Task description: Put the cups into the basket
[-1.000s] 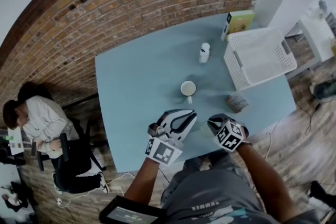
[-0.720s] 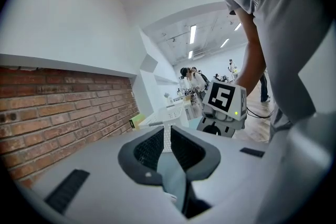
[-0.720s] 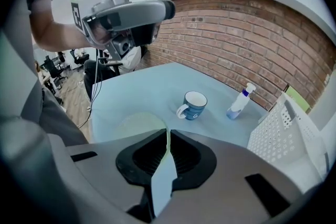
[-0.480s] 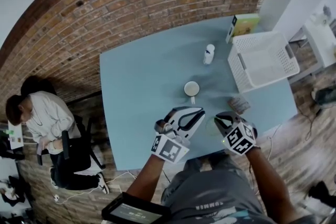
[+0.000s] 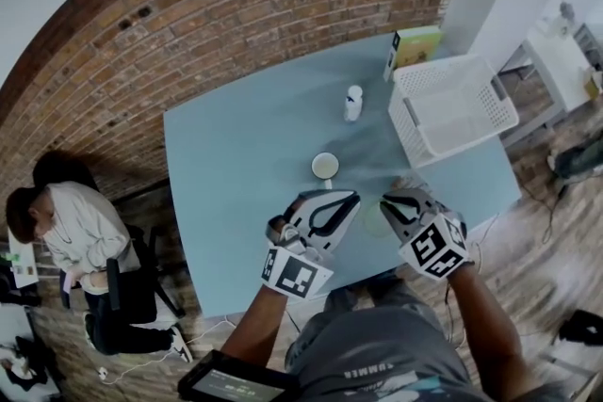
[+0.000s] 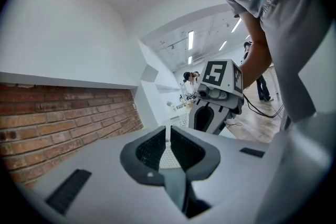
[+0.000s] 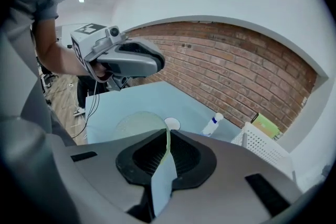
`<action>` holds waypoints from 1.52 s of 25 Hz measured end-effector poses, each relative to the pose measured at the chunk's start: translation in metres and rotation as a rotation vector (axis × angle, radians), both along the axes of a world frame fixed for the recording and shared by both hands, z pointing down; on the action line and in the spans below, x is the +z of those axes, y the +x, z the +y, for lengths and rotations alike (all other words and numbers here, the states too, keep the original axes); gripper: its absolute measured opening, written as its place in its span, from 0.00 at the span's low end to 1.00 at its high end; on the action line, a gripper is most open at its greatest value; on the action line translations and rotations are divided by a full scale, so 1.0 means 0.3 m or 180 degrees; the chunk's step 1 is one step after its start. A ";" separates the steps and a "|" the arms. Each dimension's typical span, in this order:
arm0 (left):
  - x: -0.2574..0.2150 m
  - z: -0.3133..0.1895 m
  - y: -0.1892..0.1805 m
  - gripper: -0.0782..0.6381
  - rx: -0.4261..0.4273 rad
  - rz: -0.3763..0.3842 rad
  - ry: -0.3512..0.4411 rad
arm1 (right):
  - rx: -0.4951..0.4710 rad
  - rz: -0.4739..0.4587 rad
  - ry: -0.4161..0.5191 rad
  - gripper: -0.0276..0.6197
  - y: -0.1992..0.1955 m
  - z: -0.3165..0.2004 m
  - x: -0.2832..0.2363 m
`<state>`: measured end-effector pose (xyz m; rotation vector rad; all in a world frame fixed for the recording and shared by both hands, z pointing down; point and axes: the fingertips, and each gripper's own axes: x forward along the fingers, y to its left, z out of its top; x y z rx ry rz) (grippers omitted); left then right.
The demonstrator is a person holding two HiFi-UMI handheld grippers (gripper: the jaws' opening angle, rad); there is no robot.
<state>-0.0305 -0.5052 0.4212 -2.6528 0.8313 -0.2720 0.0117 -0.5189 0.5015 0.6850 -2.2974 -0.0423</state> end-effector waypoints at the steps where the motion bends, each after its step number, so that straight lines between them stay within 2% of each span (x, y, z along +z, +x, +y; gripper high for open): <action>1: -0.013 -0.002 0.005 0.15 0.0000 0.0021 0.0017 | 0.0021 -0.0008 0.0042 0.09 0.011 -0.011 -0.025; 8: -0.077 -0.013 0.048 0.11 0.0070 0.0077 0.0129 | 0.0160 -0.0006 0.0302 0.09 0.107 -0.085 -0.176; 12: -0.108 -0.026 0.072 0.11 0.0077 -0.0062 0.0208 | 0.0225 0.0021 0.0382 0.09 0.179 -0.136 -0.234; 20: -0.128 -0.070 0.152 0.11 0.0068 -0.0030 0.0188 | 0.0367 0.0023 0.0514 0.09 0.331 -0.269 -0.338; 30: -0.121 -0.124 0.228 0.11 -0.0042 -0.0074 0.0147 | 0.0314 0.0055 0.0561 0.09 0.446 -0.405 -0.371; 38: -0.082 -0.178 0.305 0.11 -0.0132 -0.0186 0.0030 | 0.0220 0.0095 0.0506 0.09 0.547 -0.520 -0.326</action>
